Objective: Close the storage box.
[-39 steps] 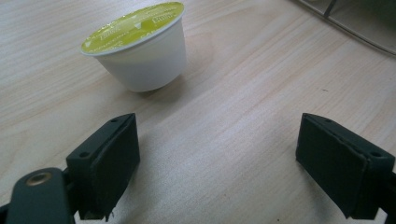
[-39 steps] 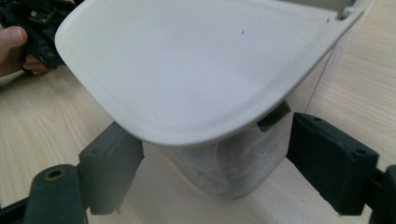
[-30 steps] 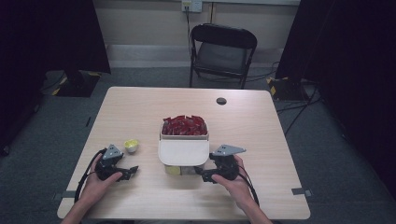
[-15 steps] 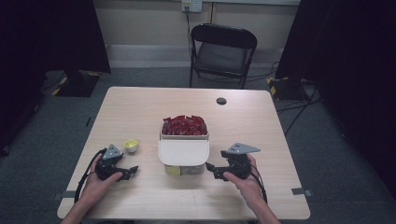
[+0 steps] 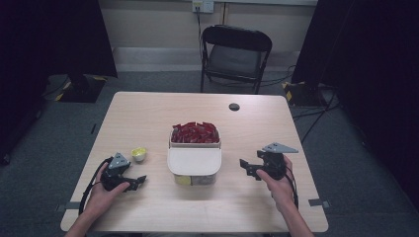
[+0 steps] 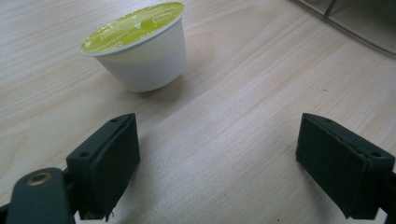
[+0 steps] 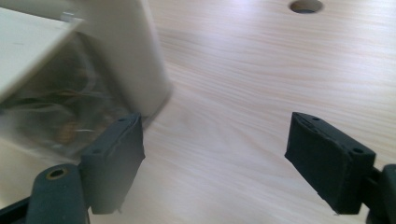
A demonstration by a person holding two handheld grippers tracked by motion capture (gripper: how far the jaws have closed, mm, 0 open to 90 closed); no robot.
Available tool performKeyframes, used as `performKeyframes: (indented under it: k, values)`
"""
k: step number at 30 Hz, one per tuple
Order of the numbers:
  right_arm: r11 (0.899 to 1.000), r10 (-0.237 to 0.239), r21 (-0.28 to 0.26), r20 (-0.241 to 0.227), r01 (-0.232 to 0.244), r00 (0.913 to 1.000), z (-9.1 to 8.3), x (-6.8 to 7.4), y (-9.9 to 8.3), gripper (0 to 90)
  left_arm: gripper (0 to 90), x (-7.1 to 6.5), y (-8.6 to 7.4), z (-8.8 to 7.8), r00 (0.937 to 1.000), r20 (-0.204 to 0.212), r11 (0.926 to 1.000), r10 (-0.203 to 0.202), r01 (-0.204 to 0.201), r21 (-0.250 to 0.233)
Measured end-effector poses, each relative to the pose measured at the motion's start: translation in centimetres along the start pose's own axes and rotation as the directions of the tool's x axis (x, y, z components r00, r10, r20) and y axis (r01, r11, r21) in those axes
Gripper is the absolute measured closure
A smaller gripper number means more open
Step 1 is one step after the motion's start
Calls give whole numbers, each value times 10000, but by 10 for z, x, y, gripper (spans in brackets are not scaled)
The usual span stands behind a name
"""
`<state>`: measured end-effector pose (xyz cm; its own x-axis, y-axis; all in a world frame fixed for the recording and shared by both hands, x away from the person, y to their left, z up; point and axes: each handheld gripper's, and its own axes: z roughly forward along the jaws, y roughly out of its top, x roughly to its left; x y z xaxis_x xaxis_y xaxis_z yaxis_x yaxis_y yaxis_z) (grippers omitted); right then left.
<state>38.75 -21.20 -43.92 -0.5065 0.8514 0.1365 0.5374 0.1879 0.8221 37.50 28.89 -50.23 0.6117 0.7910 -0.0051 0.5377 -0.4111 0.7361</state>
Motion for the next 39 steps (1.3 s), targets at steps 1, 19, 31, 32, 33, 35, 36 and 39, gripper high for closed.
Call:
performKeyframes:
  k: [1,19,31,32,33,35,36,39]
  values:
    - [10000,62,65,118,-62,9999,1,-4,0,188,127,0,0,0,10000,-73,10000,-59,59,-3]
    - [9846,492,1566,1809,-782,9823,29,-48,-26,181,127,3,0,0,9997,-214,9999,-145,145,20]
    - [9844,-13,1702,2607,-446,9654,39,-48,-37,131,127,5,-1,-1,9996,-247,9999,-124,125,45]
    - [9863,26,1579,2696,-469,9630,39,-47,-38,125,127,5,-1,-1,9996,-244,9999,-125,126,39]
    - [9883,67,1454,2663,-470,9639,39,-46,-40,122,127,5,-1,-1,9996,-249,9999,-116,117,48]
    - [9898,21,1369,2596,-389,9657,39,-47,-41,119,127,5,-1,-2,9996,-269,9999,-123,124,50]
    - [9898,16,1374,2589,-385,9659,38,-47,-41,119,127,5,-1,-2,9996,-274,9999,-117,118,54]
    - [9898,17,1374,2601,-388,9656,38,-47,-41,119,127,5,-1,-2,9995,-271,9999,-140,140,17]
